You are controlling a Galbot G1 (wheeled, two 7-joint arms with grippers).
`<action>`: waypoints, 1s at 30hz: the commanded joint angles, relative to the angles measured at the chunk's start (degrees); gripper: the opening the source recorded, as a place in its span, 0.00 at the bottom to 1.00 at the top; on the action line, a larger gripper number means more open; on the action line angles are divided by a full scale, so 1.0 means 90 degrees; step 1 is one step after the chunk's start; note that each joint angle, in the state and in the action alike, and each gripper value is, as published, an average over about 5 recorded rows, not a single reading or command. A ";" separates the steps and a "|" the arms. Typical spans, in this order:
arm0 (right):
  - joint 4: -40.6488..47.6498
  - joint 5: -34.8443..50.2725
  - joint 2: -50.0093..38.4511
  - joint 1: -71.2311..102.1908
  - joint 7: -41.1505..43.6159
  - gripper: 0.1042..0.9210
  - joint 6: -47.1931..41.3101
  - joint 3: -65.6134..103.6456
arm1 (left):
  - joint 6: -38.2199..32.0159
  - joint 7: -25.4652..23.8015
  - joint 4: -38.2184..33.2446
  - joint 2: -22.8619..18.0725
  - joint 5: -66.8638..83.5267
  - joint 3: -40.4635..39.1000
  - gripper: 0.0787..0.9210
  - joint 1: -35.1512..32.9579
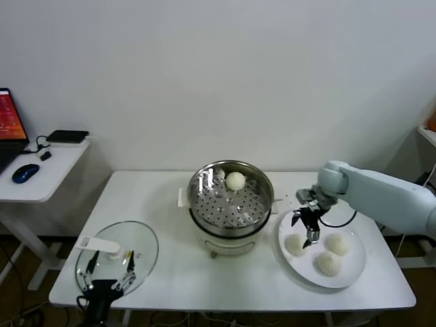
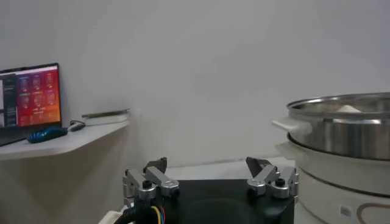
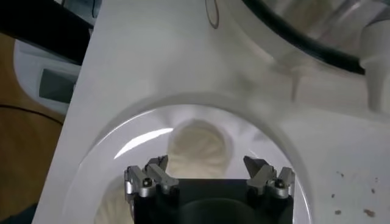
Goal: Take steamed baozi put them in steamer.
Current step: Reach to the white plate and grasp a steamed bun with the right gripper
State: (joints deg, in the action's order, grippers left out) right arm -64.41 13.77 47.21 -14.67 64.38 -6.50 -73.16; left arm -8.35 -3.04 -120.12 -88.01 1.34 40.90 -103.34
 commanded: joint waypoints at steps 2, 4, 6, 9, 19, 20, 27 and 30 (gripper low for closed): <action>0.0083 -0.0124 0.0083 0.0304 -0.0031 0.88 -0.0052 0.0129 | -0.0011 0.0002 0.0017 -0.0010 -0.0006 0.0004 0.88 -0.0003; 0.0080 -0.0145 0.0060 0.0316 -0.0030 0.88 -0.0052 0.0137 | -0.0014 0.0002 0.0019 -0.0010 -0.0005 0.0005 0.88 -0.0005; 0.0083 -0.0172 0.0040 0.0340 -0.0033 0.88 -0.0053 0.0161 | -0.0017 0.0002 0.0026 -0.0010 -0.0005 0.0004 0.88 -0.0004; 0.0102 -0.0215 0.0029 0.0386 -0.0041 0.88 -0.0053 0.0210 | -0.0022 0.0003 0.0036 -0.0014 -0.0004 -0.0002 0.88 -0.0005; 0.0145 -0.0278 0.0037 0.0487 -0.0046 0.88 -0.0068 0.0340 | -0.0022 0.0004 0.0041 -0.0021 -0.0007 -0.0017 0.88 -0.0002; 0.0150 -0.0281 0.0041 0.0495 -0.0045 0.87 -0.0071 0.0352 | -0.0021 0.0003 0.0040 -0.0020 -0.0008 -0.0016 0.88 -0.0003; 0.0188 -0.0281 0.0038 0.0506 -0.0039 0.72 -0.0068 0.0401 | -0.0020 0.0003 0.0035 -0.0021 -0.0009 -0.0023 0.88 -0.0001; 0.0183 -0.0266 0.0014 0.0505 -0.0036 0.69 -0.0064 0.0435 | -0.0021 0.0003 0.0039 -0.0025 -0.0009 -0.0027 0.88 0.0001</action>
State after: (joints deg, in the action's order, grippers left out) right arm -62.79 11.47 47.38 -10.41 64.03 -7.03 -69.68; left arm -8.58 -3.01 -119.75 -88.18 1.29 40.72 -103.32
